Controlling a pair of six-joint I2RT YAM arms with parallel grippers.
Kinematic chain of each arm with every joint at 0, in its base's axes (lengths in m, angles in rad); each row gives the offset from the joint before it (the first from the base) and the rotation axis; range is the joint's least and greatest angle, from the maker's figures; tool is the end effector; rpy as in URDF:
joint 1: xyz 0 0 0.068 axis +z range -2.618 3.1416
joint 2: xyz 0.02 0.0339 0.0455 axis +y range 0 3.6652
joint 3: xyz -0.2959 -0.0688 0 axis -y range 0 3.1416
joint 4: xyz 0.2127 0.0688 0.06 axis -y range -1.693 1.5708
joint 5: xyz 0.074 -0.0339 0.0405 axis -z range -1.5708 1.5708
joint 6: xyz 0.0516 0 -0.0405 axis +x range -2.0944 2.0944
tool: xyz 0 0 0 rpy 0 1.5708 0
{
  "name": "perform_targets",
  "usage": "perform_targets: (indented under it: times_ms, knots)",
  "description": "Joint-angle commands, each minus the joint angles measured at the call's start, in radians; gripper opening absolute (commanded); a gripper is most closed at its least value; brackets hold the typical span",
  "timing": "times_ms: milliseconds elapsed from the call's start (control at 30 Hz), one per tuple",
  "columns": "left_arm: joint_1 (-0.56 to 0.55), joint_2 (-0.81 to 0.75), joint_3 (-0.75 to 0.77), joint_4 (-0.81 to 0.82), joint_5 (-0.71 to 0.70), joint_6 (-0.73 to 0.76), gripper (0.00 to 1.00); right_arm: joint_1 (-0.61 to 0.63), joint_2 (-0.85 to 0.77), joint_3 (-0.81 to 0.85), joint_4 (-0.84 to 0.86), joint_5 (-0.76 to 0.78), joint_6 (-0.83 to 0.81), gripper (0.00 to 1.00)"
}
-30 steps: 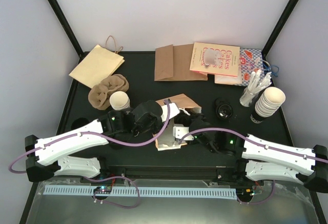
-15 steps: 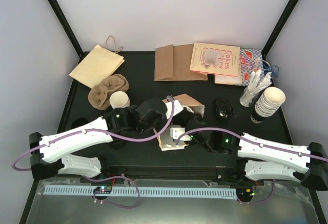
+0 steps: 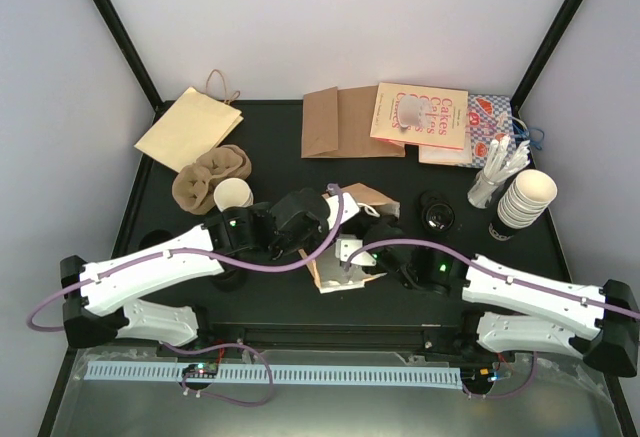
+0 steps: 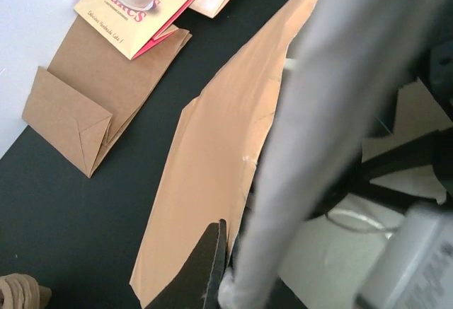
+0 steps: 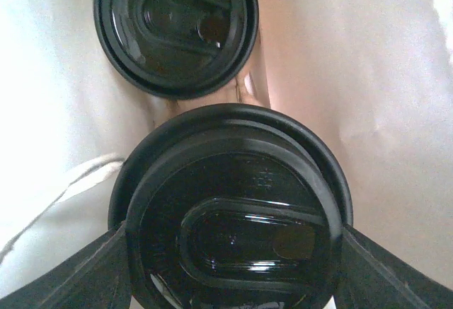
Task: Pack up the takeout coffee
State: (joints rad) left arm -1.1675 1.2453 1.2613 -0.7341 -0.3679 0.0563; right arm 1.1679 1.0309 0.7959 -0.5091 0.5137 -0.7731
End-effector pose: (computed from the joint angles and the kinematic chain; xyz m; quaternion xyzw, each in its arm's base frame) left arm 0.1070 -0.2034 0.3769 0.4523 0.7762 -0.0730 0.4333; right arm 0.0924 0.1522 0.2956 -0.6732 0.5845 -0.1519 0.4266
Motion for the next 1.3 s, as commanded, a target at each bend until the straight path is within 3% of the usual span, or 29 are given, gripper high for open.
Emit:
perform_targets:
  times_ms: [0,700,1267]
  knots:
    - [-0.007,-0.041,0.024,-0.017,-0.011,-0.005,0.01,-0.043,-0.022,-0.017,-0.007,0.012,-0.001,0.54]
    - [-0.007,-0.080,-0.022,0.052,0.047,0.004,0.02,-0.057,0.046,-0.002,0.040,-0.061,0.054,0.51]
    - [-0.007,-0.087,-0.036,0.035,0.125,0.009,0.02,-0.059,0.076,-0.098,0.172,0.003,0.138,0.51]
